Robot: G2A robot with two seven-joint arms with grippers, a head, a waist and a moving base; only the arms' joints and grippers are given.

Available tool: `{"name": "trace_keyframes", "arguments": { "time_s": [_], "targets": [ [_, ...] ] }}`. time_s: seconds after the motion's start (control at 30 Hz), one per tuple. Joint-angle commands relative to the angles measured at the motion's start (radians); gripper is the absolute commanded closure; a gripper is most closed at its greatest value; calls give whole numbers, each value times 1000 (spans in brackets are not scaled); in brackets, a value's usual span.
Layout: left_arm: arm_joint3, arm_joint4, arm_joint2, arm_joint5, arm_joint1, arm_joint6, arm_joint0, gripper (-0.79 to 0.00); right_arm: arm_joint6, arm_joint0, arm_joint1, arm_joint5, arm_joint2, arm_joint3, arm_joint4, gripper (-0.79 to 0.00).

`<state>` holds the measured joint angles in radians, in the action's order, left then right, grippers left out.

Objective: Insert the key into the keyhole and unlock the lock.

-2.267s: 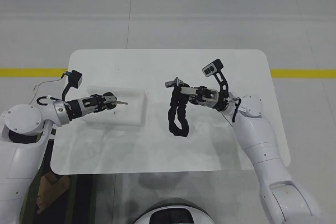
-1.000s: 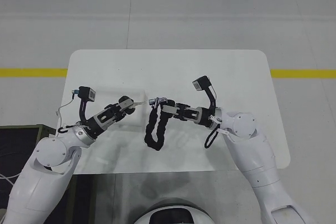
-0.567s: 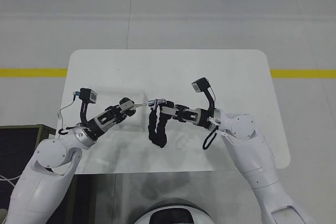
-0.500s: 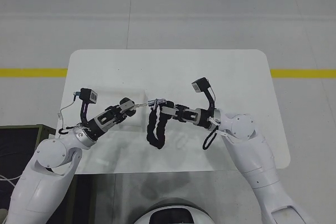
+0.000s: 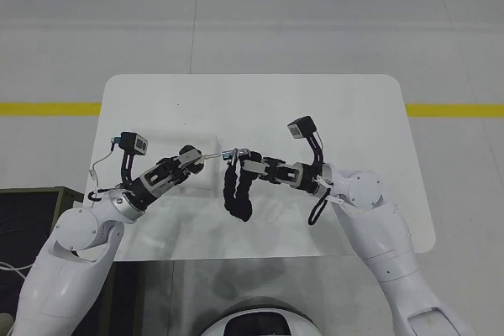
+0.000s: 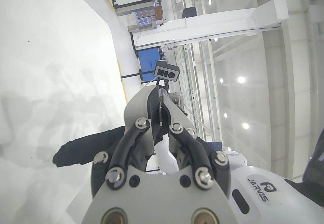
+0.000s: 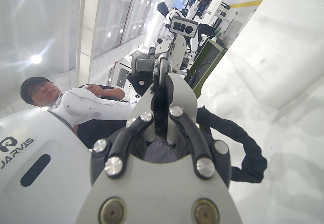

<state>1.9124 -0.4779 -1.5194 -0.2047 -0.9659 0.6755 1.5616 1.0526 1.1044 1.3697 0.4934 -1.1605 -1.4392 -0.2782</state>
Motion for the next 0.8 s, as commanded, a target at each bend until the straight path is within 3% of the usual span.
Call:
{"name": "trace_keyframes", "arguments": {
  "time_s": [0.0,0.77],
  "targets": [
    [-1,3,-1,1,-2,1,1,0,-4,-1,-1,2,1,1,-1,0],
    [0,44,-12,20,-24,39,-5,0,-14,-9,-7,0,28,6,1,0]
  ]
}}
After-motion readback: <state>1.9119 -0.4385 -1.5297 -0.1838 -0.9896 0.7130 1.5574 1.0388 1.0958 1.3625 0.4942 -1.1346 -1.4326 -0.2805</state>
